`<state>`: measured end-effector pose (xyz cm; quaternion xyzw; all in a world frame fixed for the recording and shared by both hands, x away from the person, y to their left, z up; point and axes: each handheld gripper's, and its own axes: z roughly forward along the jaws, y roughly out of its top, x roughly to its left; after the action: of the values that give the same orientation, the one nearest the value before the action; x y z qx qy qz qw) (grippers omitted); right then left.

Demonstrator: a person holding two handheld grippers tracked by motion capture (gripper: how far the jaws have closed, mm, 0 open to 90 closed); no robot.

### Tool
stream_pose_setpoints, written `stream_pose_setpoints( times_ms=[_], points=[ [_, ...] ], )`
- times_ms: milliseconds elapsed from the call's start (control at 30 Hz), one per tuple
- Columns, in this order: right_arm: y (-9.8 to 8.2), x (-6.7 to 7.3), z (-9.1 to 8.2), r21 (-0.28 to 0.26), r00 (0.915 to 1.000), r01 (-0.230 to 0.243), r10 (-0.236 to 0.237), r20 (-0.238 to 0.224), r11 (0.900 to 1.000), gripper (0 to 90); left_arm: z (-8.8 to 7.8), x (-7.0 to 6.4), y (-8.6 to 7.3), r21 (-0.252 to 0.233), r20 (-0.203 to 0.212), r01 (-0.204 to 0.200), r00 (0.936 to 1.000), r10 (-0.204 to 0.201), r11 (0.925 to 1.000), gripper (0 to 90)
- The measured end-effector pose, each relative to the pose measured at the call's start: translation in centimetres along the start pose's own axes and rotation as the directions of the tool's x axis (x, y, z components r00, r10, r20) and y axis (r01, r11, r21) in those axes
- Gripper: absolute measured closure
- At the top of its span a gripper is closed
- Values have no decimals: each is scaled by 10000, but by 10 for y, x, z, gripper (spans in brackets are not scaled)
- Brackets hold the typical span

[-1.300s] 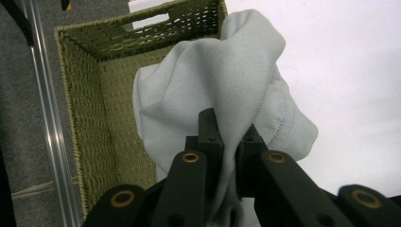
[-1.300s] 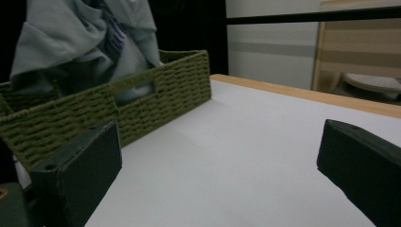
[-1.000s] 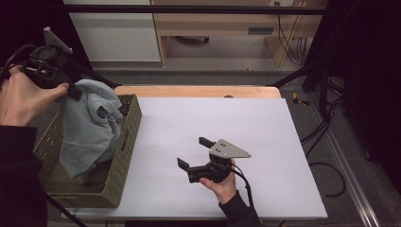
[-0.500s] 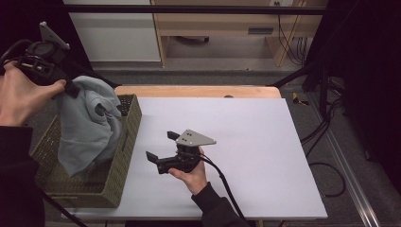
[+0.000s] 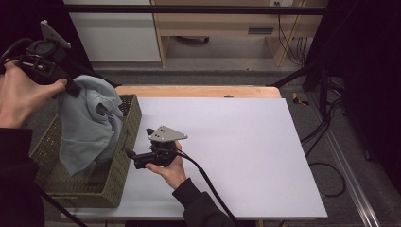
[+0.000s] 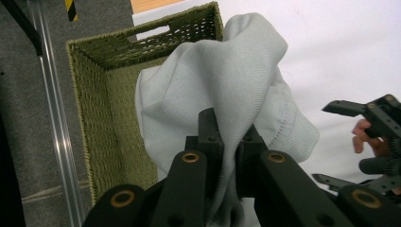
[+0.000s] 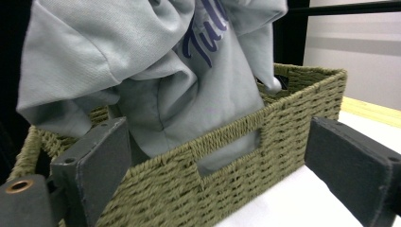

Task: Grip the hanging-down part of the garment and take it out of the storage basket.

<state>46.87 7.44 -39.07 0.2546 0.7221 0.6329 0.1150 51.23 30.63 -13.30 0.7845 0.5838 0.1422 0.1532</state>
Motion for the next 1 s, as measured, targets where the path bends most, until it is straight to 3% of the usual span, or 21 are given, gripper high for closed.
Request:
stream_pose_setpoints(
  times_ms=[200,467,500,600,700,800,1000],
  points=[
    [2,6,22,54,9999,107,-107,-19,9999,105,-1,-1,0,-18,17,-30,10000,30,10000,840],
    [-1,14,50,310,9998,-116,121,-143,9995,110,0,-1,-1,30,24,-40,10000,40,10000,841],
    [-3,14,56,291,9999,65,-62,-120,9996,115,0,-1,-1,31,35,-53,10000,52,10000,840],
    [-4,15,61,333,9999,-139,142,-75,9993,122,-1,-2,-1,14,117,-104,9999,104,9999,841],
    [-7,12,67,363,10000,-11,12,-24,9993,123,-1,-2,-1,-1,107,-105,9999,105,9999,840],
    [-8,13,72,487,9994,-346,347,-8,9982,125,-1,-3,-1,-13,118,-112,9999,112,9999,840],
    [-3,16,79,436,9997,-209,213,-85,9988,139,1,-5,0,28,144,-154,9998,154,9999,841]
  ],
)
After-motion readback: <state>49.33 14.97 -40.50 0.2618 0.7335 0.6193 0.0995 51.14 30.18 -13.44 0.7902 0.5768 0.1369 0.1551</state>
